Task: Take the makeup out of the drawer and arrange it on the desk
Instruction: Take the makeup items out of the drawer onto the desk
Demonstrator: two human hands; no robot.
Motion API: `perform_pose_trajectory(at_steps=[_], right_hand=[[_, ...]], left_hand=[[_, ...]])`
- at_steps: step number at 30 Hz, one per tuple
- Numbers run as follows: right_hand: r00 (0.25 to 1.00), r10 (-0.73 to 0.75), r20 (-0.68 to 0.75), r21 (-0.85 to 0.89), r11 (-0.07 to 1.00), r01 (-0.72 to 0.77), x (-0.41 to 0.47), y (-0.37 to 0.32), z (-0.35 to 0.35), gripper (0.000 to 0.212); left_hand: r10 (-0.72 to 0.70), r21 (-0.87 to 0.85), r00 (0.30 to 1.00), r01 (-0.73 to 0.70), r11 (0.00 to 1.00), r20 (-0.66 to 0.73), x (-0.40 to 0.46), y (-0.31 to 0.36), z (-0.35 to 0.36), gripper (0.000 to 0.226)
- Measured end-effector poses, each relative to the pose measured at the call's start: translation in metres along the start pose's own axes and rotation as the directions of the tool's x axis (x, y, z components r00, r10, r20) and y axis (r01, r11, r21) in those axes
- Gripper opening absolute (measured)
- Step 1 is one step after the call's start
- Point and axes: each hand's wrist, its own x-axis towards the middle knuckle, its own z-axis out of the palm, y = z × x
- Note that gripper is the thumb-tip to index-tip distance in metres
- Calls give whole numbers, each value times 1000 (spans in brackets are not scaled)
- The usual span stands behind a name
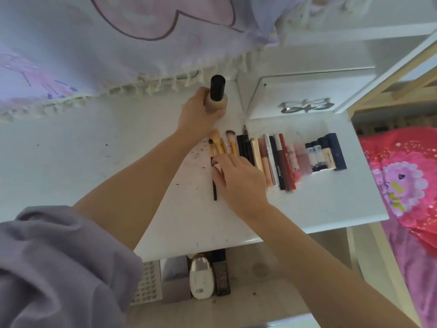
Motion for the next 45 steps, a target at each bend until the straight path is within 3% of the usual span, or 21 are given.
perform_pose_trajectory(at_steps=[3, 5, 7, 9, 10, 12, 14, 17, 22, 25, 27, 31, 33, 37, 39, 41, 43, 45], right_hand=[[994, -97, -48, 187, 977, 104, -31, -2, -37, 17], [980, -197, 40, 300, 937, 176, -71, -5, -54, 14], [925, -280, 257, 287, 936, 203, -120, -7, -55, 14], [785, -180, 593, 188, 979, 83, -164, -10, -42, 20], [672, -45, 739, 123, 990, -68, -177, -10, -32, 24], [475, 197, 857, -11, 930, -366, -192, -6, -9, 31], [420, 323, 848, -62, 848, -527, -194, -6, 13, 38], [445, 405, 799, -94, 814, -573, -192, -20, 39, 48], [459, 451, 766, -185, 838, -514, -180, -24, 55, 53], [420, 433, 798, -162, 825, -542, -171, -17, 47, 44], [431, 407, 805, -107, 815, -569, -168, -10, 32, 36], [485, 296, 823, 29, 830, -557, -166, -4, 0, 32], [485, 246, 839, 51, 852, -521, -167, -6, -15, 38], [496, 98, 863, 131, 905, -406, -146, -10, -60, 35], [554, 40, 832, 230, 883, -409, -113, -12, -88, 31], [664, 48, 747, 328, 841, -430, -70, -17, -110, 29], [799, 111, 591, 412, 809, -418, -23, -23, -116, 27], [879, 184, 440, 461, 794, -396, 21, -26, -101, 25]], left_hand=[[5, 78, 998, -1, 997, -61, -27, -3, -12, 53], [116, 145, 978, -91, 985, -174, -74, -11, -25, 37], [256, 213, 940, -209, 955, -226, -148, -27, -30, 16], [276, 278, 951, -231, 932, -136, -230, -49, -22, 12], [209, 297, 975, -179, 938, -74, -266, -64, -12, 12], [-26, 361, 999, 13, 933, 32, -314, -99, 14, 14], [-302, 465, 948, 222, 857, 105, -332, -127, 41, 31], [-512, 523, 852, 389, 759, 110, -328, -139, 66, 52], [-567, 540, 824, 471, 698, 13, -305, -138, 80, 57], [-565, 606, 825, 467, 643, -36, -298, -140, 84, 60], [-540, 598, 841, 448, 664, -31, -297, -140, 87, 53], [-569, 360, 793, 476, 802, 220, -302, -137, 88, 43], [-562, 352, 759, 453, 819, 330, -304, -134, 78, 39], [-420, 365, 781, 264, 893, 462, -301, -106, 26, 45], [-338, 213, 812, 266, 940, 476, -295, -79, -19, 41], [-287, 44, 865, 295, 954, 411, -279, -48, -63, 30], [-238, -105, 941, 269, 957, 240, -244, -28, -91, 26], [-181, -166, 982, 188, 968, 56, -197, -20, -102, 27]])
